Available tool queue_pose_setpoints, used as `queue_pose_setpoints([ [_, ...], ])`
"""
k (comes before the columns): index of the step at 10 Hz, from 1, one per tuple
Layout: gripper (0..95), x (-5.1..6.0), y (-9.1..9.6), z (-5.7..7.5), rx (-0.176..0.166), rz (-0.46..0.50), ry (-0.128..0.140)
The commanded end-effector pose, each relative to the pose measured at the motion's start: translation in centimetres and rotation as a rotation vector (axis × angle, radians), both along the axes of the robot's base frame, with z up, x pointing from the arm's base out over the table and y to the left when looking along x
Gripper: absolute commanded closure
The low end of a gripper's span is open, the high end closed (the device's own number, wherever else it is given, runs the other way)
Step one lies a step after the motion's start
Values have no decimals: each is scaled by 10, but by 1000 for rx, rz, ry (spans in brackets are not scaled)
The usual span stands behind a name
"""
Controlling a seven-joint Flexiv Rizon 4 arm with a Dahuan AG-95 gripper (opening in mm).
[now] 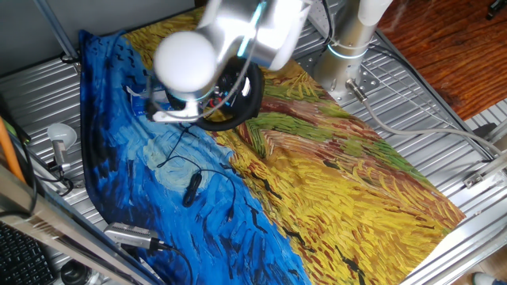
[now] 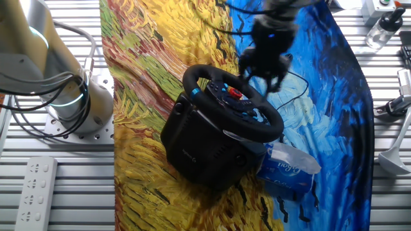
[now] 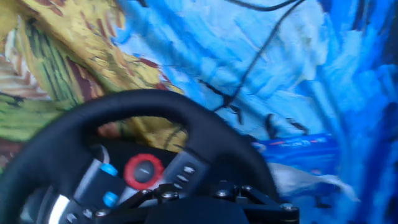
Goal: Rotate the steering wheel 90 degrees clockwise
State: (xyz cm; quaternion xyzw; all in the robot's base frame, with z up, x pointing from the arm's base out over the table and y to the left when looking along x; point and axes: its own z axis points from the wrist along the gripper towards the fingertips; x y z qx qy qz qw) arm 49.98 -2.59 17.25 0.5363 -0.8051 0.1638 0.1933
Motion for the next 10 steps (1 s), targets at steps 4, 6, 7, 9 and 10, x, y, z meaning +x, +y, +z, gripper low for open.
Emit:
queue_pose_setpoints([
  [4,570,27,-34,-12,8,21,-30],
  [6,570,35,-40,-15,-1,34,-36],
  [7,570,38,-44,-19,-2,41,-38],
  [9,570,42,-50,-26,11,58,-39],
  [10,570,42,-51,-27,12,63,-40],
])
